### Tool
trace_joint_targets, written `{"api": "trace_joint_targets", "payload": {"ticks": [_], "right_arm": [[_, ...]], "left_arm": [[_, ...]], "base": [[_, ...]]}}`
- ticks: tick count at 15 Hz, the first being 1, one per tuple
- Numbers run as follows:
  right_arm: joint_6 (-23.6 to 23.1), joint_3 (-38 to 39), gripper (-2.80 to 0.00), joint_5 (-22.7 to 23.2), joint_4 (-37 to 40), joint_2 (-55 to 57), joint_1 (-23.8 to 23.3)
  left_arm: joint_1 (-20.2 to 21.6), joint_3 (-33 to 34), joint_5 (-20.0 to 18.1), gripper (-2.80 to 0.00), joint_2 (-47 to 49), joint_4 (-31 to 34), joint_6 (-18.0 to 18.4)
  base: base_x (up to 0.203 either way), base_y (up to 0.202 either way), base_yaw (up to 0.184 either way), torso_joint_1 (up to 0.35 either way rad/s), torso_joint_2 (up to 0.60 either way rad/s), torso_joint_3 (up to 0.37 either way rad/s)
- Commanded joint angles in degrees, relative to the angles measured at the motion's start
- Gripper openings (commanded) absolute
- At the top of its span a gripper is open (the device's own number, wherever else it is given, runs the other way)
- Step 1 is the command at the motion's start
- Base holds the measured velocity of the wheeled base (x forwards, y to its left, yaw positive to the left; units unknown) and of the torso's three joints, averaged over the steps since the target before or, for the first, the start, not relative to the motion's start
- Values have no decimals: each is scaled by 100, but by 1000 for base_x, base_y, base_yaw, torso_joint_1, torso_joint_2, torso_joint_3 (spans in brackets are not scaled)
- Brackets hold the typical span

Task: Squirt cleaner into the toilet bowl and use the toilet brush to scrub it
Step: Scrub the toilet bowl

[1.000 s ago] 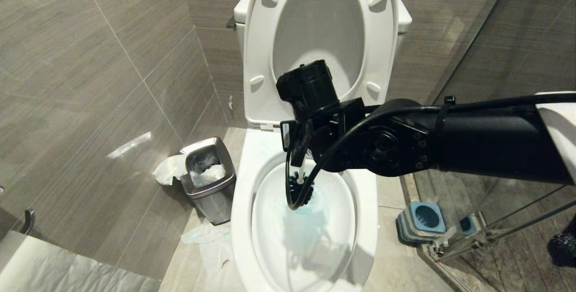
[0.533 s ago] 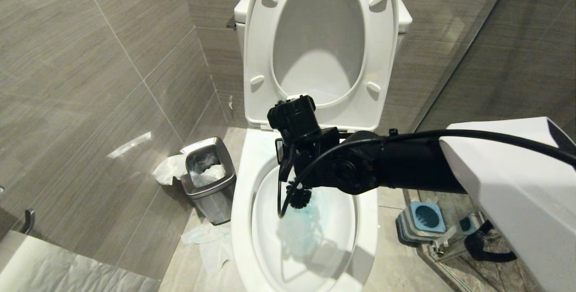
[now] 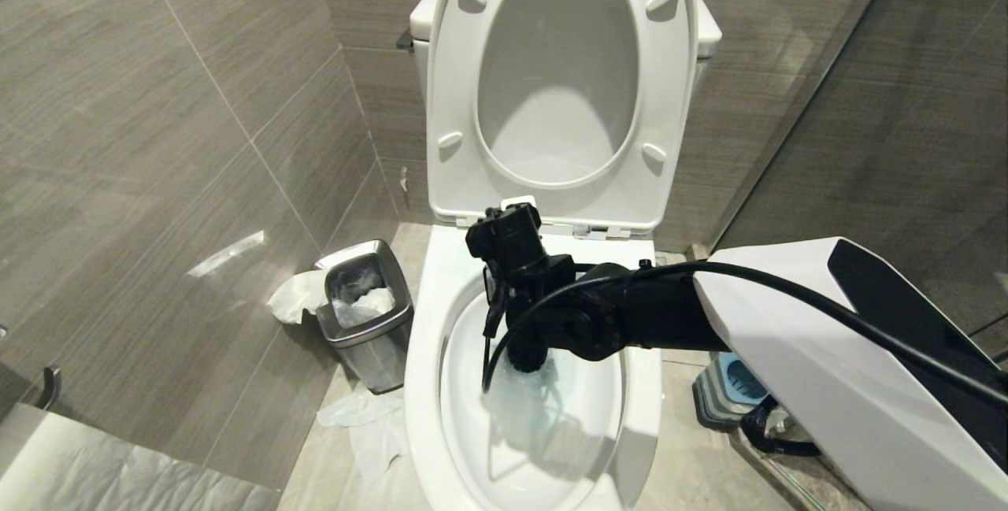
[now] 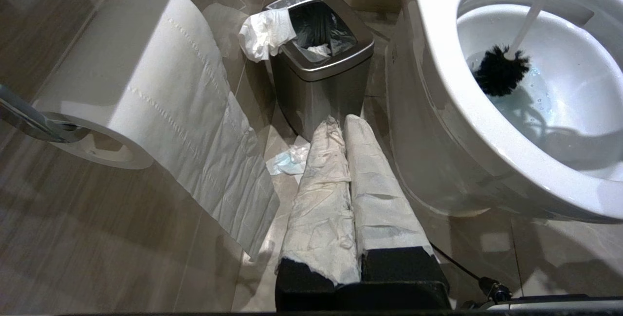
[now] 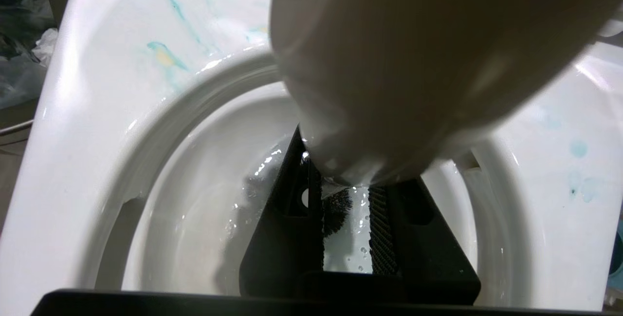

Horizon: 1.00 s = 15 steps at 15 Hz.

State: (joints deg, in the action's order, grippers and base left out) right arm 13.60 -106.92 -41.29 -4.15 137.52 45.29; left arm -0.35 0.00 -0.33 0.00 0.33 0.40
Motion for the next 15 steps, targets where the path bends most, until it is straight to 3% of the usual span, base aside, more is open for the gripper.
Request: {"api": "trace_joint_targets", "payload": {"ticks": [1, 9, 15], "right_arm": [[8, 38, -280, -9, 8, -205, 7], [-18, 940, -280, 24, 656, -2403, 121], [-8, 1476, -280, -125, 881, -2529, 375]], "left_arm": [[0, 9, -2, -280, 0, 2, 4], [0, 9, -2, -280, 0, 2, 2], [0, 9, -2, -280, 0, 2, 4]], "base": [[0, 0, 0, 0, 0, 0], [0, 0, 0, 0, 0, 0], [0, 0, 0, 0, 0, 0]]}}
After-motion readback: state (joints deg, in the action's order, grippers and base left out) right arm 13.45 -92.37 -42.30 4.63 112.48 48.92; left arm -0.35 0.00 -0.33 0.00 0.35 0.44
